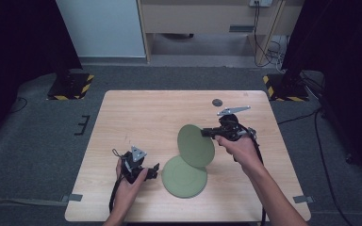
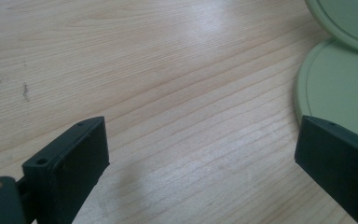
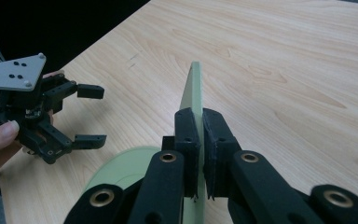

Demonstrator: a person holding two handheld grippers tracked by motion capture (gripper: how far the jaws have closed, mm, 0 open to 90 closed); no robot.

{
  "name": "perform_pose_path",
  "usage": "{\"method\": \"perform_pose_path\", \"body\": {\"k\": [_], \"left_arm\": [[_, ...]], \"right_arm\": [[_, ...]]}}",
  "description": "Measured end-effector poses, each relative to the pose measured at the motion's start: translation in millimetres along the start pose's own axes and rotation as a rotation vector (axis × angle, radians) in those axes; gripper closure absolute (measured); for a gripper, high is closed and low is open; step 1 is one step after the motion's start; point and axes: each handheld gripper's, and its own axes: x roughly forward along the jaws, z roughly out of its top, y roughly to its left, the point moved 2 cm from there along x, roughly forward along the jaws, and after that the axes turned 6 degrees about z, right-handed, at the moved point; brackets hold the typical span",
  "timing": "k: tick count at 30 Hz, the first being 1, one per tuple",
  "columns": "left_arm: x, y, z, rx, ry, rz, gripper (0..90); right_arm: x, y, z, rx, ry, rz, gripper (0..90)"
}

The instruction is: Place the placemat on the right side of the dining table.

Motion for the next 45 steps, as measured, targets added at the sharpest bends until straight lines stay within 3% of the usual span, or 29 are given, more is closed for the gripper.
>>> {"method": "perform_pose_path", "body": {"k": [30,45], "left_arm": [[1.2,15.0,-2.0,-0.028,0.009,0.037,2.6],[1.7,21.4,-2.8,-0.041,0.015,0.053,2.7]], "right_arm": [[-6.2,-16.1,21.0,0.049,-0.072,-0.104,86.1],[-14.1,-32.9,29.8,0.080,-0.119,-0.171,86.1]]}}
